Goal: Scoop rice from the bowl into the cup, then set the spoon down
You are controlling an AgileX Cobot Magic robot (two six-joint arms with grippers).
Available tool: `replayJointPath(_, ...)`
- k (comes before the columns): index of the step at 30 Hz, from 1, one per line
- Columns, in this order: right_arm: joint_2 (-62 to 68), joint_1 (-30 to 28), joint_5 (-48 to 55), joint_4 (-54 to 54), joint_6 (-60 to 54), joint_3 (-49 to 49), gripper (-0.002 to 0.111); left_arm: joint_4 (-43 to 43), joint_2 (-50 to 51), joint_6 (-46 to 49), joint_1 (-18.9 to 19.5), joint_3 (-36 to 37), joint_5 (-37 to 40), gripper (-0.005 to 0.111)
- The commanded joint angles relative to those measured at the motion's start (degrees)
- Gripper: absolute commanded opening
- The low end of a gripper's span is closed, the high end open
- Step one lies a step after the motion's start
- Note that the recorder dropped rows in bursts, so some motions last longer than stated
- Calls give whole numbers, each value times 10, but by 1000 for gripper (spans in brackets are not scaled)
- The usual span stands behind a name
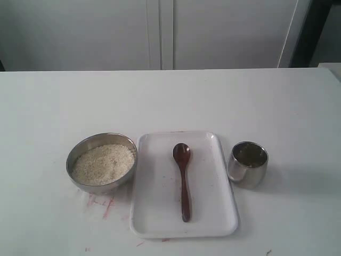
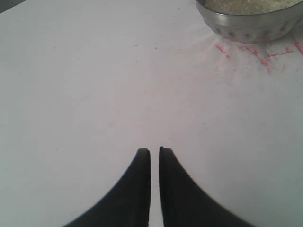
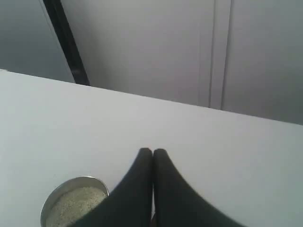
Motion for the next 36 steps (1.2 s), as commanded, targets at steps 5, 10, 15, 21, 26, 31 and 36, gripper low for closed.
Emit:
replayJointPath(5, -145, 0, -141, -7, -69, 183, 0, -3, 4, -3, -2, 5, 28, 14)
replayJointPath(10, -241, 0, -177, -7, -91, 298, 0, -3, 4, -3, -2, 5, 28, 14)
replayJointPath(15, -339, 0, -233, 27, -77, 385, 0, -3, 4, -3, -2, 5, 28, 14)
replayJointPath(21, -385, 0, -268, 82, -77, 457, 0, -3, 4, -3, -2, 5, 28, 14)
replayJointPath(26, -385, 0, -291, 82, -68, 516, 0, -3, 4, -3, -2, 5, 28, 14)
replayJointPath(31, -385, 0, -352, 83, -61, 578, 0, -3, 4, -3, -2, 5, 28, 14)
replayJointPath(36, -385, 0, -414, 81, -61, 630, 0, -3, 4, -3, -2, 5, 28, 14)
